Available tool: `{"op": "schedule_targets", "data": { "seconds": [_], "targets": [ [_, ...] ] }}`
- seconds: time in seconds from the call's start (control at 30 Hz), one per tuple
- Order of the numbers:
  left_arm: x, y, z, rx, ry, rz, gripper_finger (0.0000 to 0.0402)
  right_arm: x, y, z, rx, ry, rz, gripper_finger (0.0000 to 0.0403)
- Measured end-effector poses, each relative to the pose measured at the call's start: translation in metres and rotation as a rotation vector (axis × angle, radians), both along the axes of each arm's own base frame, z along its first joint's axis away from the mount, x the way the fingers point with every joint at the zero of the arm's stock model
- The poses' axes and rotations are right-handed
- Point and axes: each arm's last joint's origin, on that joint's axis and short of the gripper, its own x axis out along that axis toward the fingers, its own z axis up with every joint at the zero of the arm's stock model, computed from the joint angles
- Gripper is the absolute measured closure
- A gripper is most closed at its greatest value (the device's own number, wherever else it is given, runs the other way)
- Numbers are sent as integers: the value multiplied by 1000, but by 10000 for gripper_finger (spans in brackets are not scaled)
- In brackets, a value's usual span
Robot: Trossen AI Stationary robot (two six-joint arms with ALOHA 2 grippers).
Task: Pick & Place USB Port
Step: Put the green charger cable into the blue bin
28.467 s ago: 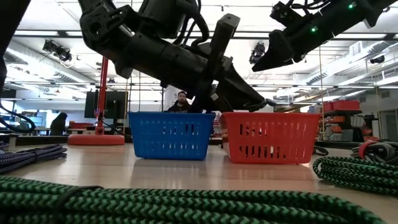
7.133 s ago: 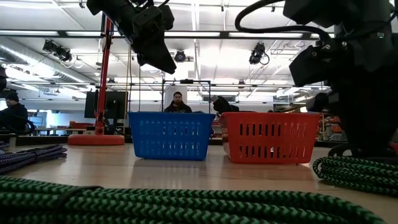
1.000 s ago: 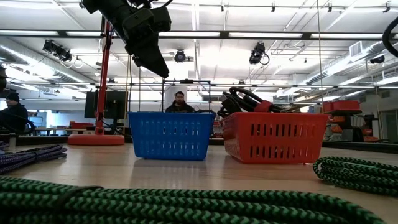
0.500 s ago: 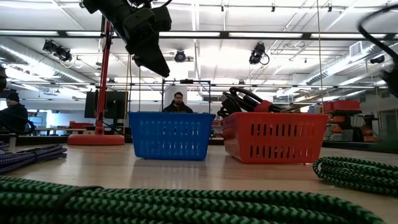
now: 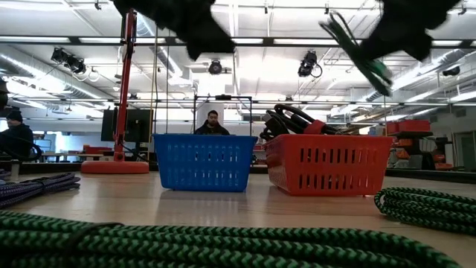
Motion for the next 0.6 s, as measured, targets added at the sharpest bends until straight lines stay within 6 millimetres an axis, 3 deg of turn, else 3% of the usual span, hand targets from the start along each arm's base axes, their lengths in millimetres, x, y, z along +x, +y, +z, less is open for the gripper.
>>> {"op": "schedule_targets", "data": {
  "seconds": [0.13, 0.3, 0.6],
  "targets": [
    [6, -3, 16, -16, -174, -106, 275, 18, -12, 20, -179, -46, 66, 399],
    [9, -4, 28, -29, -304, -113, 275, 38, -24, 38, -343, -149, 181, 403],
    [20, -10, 25, -108, -374, -112, 275, 53, -42, 55, -478, -251, 285, 403]
  ]
}}
